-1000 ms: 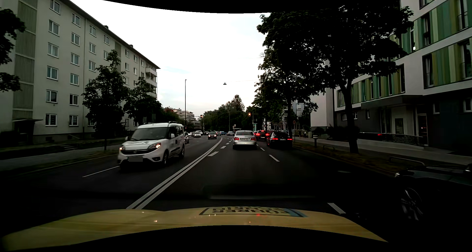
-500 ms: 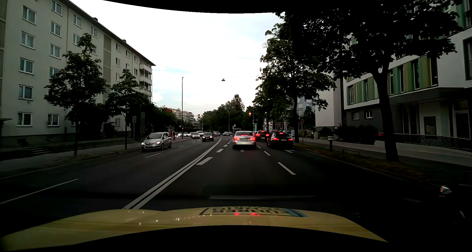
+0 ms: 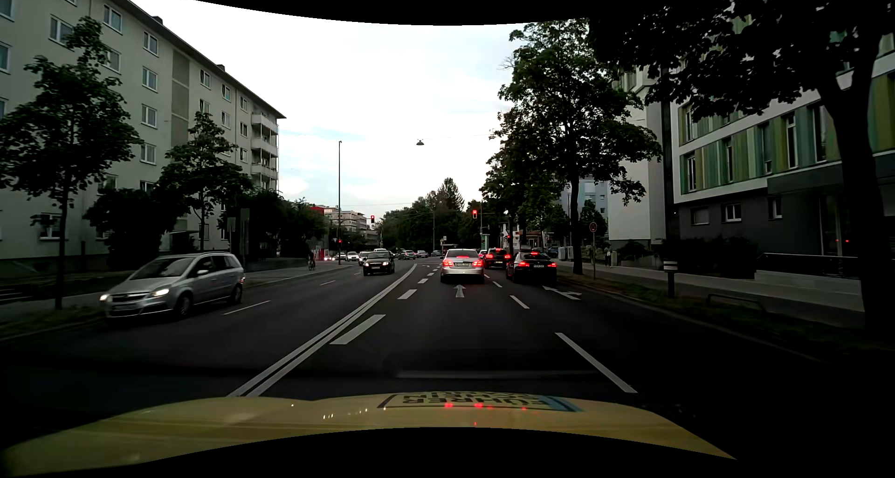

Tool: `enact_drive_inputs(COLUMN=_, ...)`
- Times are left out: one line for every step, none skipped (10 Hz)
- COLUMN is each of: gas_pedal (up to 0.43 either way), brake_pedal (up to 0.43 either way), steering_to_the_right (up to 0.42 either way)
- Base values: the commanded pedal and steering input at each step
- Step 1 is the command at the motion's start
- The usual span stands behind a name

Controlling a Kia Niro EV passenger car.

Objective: Follow the waypoints while adhering to traffic rules and regulations

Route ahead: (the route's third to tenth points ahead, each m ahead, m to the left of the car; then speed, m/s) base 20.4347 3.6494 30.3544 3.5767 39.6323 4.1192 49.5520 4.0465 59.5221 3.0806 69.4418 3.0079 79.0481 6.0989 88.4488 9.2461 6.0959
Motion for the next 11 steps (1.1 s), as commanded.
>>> enact_drive_inputs(gas_pedal=0.0, brake_pedal=0.0, steering_to_the_right=-0.001)
enact_drive_inputs(gas_pedal=0.0, brake_pedal=0.0, steering_to_the_right=-0.001)
enact_drive_inputs(gas_pedal=0.0, brake_pedal=0.0, steering_to_the_right=-0.001)
enact_drive_inputs(gas_pedal=0.0, brake_pedal=0.0, steering_to_the_right=-0.001)
enact_drive_inputs(gas_pedal=0.0, brake_pedal=0.0, steering_to_the_right=-0.001)
enact_drive_inputs(gas_pedal=0.0, brake_pedal=0.0, steering_to_the_right=-0.001)
enact_drive_inputs(gas_pedal=0.0, brake_pedal=0.0, steering_to_the_right=-0.001)
enact_drive_inputs(gas_pedal=0.0, brake_pedal=0.0, steering_to_the_right=-0.001)
enact_drive_inputs(gas_pedal=0.0, brake_pedal=0.0, steering_to_the_right=-0.001)
enact_drive_inputs(gas_pedal=0.0, brake_pedal=0.0, steering_to_the_right=-0.001)
enact_drive_inputs(gas_pedal=0.0, brake_pedal=0.0, steering_to_the_right=-0.001)
